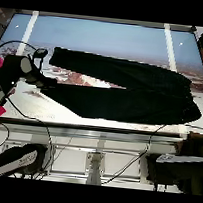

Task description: Fold the clothes and pants, and hang the long-sleeved shirts on hangers.

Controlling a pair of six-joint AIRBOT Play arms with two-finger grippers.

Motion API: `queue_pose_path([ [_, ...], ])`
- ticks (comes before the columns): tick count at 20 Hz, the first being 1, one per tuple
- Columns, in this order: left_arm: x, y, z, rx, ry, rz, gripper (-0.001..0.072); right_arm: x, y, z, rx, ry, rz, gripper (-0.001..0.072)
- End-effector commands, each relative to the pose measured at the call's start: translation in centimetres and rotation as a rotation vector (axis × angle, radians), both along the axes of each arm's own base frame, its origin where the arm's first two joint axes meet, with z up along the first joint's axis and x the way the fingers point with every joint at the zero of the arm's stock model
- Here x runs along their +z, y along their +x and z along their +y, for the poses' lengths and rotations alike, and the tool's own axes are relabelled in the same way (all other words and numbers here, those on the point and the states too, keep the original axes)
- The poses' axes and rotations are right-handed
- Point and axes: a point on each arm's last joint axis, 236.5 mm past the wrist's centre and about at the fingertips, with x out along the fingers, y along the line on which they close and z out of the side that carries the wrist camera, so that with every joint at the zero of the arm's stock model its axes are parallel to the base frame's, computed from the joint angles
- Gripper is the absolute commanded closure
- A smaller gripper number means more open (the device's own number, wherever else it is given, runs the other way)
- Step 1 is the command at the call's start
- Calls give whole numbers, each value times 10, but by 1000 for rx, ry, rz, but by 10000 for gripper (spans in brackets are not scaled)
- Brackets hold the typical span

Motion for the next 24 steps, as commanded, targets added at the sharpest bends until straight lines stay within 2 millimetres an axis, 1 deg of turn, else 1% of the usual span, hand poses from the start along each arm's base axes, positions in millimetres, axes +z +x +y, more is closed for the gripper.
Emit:
queue_pose_path([
  [1,-18,-31,8,13,9,12,696,-5,-44,2,-78,49,27,673],
  [2,-20,-38,8,13,8,9,696,-13,-63,6,-98,74,68,672],
  [5,-25,-44,8,11,8,-6,696,-53,-117,26,-159,108,237,669],
  [6,-25,-44,8,9,8,-6,696,-67,-130,32,-166,111,282,664],
  [7,-24,-42,8,8,8,-12,696,-81,-141,35,-171,104,329,616],
  [8,-24,-41,8,8,8,-16,696,-96,-154,35,-178,90,388,427],
  [9,-24,-41,8,-4,11,-17,697,-109,-170,34,-219,90,473,190],
  [10,-24,-42,8,-14,13,-16,696,-120,-182,31,-257,77,533,111],
  [11,-24,-41,8,-14,13,-17,696,-126,-186,26,-285,61,547,112],
  [13,-24,-42,8,-27,16,-17,696,-134,-175,12,-381,53,487,122],
  [14,-24,-42,8,-27,16,-16,697,-135,-170,2,-429,45,453,152],
  [16,-24,-42,8,-27,16,-17,696,-138,-169,-10,-502,51,438,165],
  [17,-24,-42,8,-27,16,-17,696,-141,-166,-10,-506,69,432,165],
  [18,-24,-41,8,-27,16,-17,696,-144,-160,-9,-483,88,408,165],
  [20,-24,-41,8,-27,17,-17,696,-147,-137,-2,-444,157,329,165],
  [21,-24,-41,8,-27,17,-17,696,-148,-125,-1,-441,193,286,165],
  [22,-24,-41,8,-27,17,-17,696,-152,-117,-3,-456,214,264,165],
  [24,-24,-42,8,-27,17,-17,696,-163,-114,-8,-473,218,268,165],
])
